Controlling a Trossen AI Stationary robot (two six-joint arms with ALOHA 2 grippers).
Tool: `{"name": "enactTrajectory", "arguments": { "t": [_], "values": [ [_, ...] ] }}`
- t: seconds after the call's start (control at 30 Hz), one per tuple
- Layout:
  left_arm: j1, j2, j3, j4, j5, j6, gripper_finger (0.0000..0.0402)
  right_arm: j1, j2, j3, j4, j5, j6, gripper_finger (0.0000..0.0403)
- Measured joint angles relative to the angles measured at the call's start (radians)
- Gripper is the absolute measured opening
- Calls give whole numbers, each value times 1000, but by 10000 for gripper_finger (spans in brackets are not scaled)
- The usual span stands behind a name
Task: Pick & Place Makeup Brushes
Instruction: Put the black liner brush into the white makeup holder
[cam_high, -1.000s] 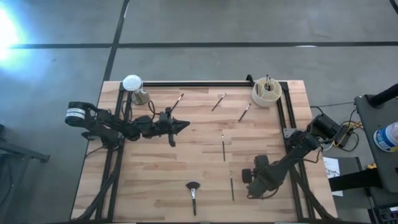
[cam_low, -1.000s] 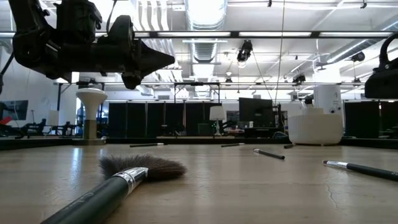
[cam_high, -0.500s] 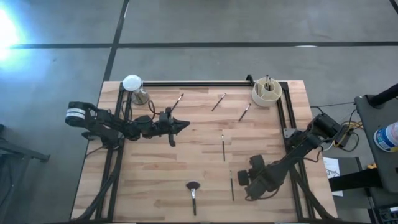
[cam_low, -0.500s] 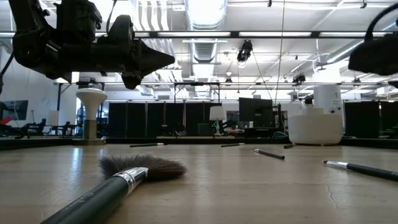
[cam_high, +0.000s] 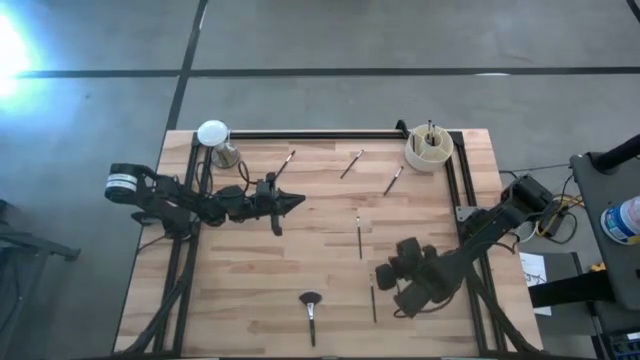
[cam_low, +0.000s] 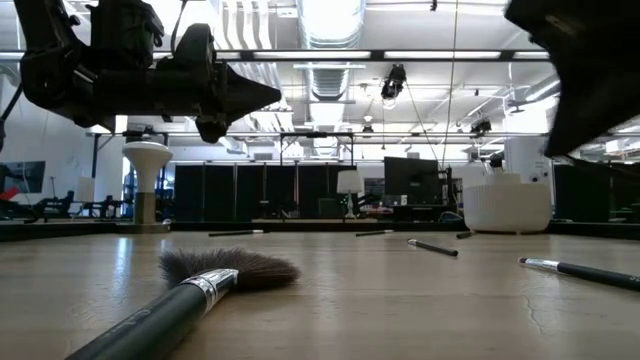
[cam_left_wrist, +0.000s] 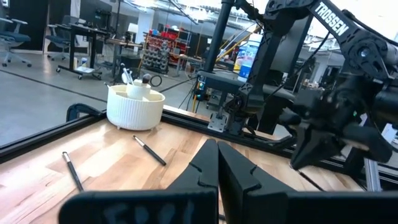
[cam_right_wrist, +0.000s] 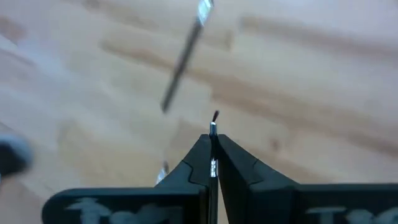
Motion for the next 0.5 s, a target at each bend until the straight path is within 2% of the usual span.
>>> {"name": "enactTrajectory", "arguments": {
  "t": [0.17, 0.5],
  "values": [
    [0, 0, 2, 0, 0, 0, 0, -66, -49, 10, 0, 158, -154, 13],
    [0, 0, 2, -1, 0, 0, 0, -275, -222, 34, 12, 408, -666, 13]
  ]
}}
